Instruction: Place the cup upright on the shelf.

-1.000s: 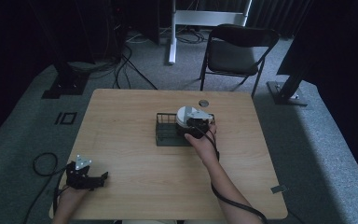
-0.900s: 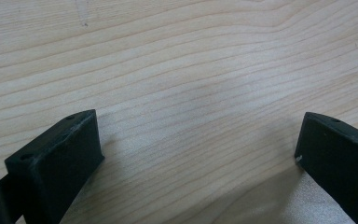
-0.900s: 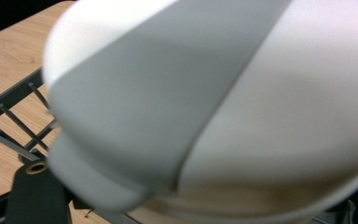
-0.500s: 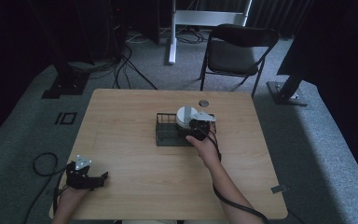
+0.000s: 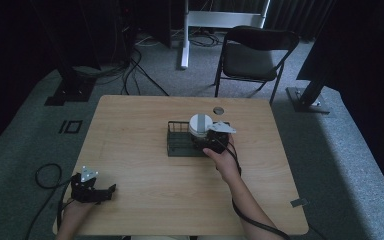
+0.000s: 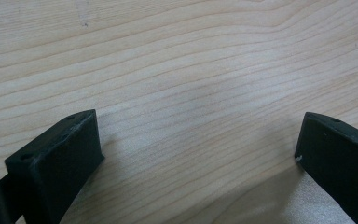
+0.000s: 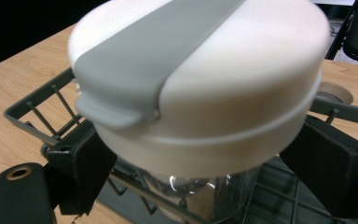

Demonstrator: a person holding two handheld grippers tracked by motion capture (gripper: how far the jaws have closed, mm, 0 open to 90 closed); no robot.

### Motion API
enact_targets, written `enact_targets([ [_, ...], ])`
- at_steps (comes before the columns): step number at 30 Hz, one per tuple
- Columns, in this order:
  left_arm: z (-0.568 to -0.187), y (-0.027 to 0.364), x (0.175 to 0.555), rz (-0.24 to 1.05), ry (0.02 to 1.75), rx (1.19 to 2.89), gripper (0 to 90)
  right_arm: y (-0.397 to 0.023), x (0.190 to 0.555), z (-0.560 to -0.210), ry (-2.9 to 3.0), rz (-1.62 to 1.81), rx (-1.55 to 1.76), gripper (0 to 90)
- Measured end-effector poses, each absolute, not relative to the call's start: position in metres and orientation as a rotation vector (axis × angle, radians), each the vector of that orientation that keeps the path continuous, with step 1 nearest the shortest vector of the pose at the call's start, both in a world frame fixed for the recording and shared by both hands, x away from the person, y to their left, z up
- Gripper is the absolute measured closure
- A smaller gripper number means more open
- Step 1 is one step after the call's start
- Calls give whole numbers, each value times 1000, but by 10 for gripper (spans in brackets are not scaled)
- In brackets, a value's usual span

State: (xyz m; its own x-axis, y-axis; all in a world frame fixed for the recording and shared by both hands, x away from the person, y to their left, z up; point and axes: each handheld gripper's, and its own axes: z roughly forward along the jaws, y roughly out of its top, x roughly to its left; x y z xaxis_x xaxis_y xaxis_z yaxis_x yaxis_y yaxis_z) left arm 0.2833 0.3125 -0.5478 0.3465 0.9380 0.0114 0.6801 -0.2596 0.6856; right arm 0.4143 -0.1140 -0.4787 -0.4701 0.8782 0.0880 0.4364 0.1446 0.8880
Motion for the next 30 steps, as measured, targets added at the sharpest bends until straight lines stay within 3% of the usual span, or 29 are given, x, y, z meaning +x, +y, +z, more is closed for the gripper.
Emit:
enact_targets([
  [30,-548,312,283,571,1407,2028,5,-139,370,-469,1969,1350,1163,118],
])
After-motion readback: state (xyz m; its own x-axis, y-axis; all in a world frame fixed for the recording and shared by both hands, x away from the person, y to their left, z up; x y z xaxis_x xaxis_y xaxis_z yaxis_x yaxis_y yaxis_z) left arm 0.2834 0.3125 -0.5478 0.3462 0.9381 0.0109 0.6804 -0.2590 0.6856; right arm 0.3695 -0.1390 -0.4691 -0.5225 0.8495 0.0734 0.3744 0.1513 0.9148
